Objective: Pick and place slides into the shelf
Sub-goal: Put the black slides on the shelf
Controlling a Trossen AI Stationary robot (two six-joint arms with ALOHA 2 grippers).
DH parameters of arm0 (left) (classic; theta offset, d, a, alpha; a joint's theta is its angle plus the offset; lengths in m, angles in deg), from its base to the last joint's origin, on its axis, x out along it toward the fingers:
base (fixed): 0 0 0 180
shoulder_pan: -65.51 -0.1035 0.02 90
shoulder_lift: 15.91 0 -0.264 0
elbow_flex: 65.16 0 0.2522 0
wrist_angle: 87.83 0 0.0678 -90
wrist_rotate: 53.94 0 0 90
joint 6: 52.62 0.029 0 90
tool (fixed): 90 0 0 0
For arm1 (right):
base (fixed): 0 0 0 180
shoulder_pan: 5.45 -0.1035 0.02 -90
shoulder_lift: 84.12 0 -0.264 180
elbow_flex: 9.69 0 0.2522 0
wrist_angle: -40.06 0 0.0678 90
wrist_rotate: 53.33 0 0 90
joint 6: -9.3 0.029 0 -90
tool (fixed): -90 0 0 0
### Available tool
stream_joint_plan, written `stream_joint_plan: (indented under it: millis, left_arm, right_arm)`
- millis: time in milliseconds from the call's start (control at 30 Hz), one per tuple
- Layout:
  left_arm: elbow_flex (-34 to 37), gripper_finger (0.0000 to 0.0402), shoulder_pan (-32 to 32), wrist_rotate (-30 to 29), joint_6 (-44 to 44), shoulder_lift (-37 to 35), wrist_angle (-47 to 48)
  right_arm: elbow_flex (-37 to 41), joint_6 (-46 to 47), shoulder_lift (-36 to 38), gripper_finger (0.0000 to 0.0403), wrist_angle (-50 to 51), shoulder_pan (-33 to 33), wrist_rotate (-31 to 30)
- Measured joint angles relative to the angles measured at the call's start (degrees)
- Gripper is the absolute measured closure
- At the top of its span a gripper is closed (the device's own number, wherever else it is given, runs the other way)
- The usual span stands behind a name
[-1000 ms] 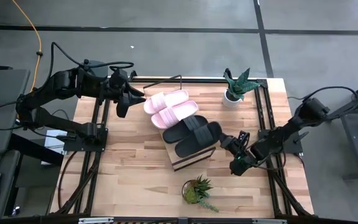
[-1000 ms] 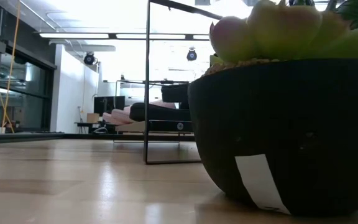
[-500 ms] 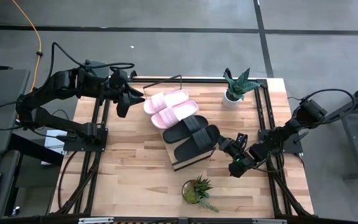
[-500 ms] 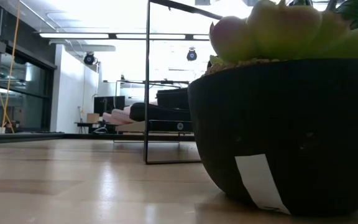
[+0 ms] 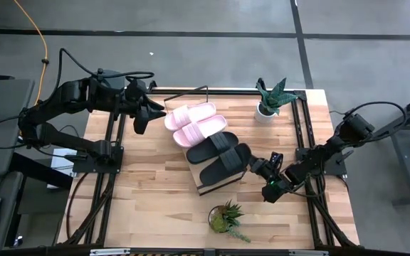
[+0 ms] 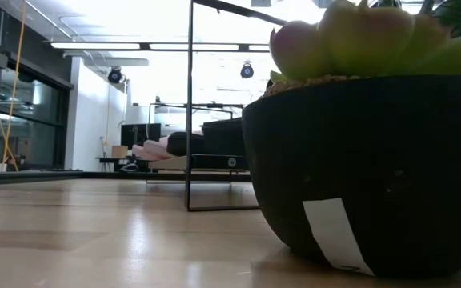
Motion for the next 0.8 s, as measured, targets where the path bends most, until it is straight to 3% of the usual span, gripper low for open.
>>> stream_joint_plan:
  millis: [267,800]
  left_arm:
    - [0.00,0.0275,0.00,-0.02,0.00,0.00,0.00]
    - [0.00,0.0275,0.00,0.00,-0.06,0.00,-0.02]
  right_arm:
    - [0.00,1.73,0.00,0.0337,-0.04,0.16,2.90]
    - [0.00,1.72,0.00,0.0330,0.51,2.70,9.31]
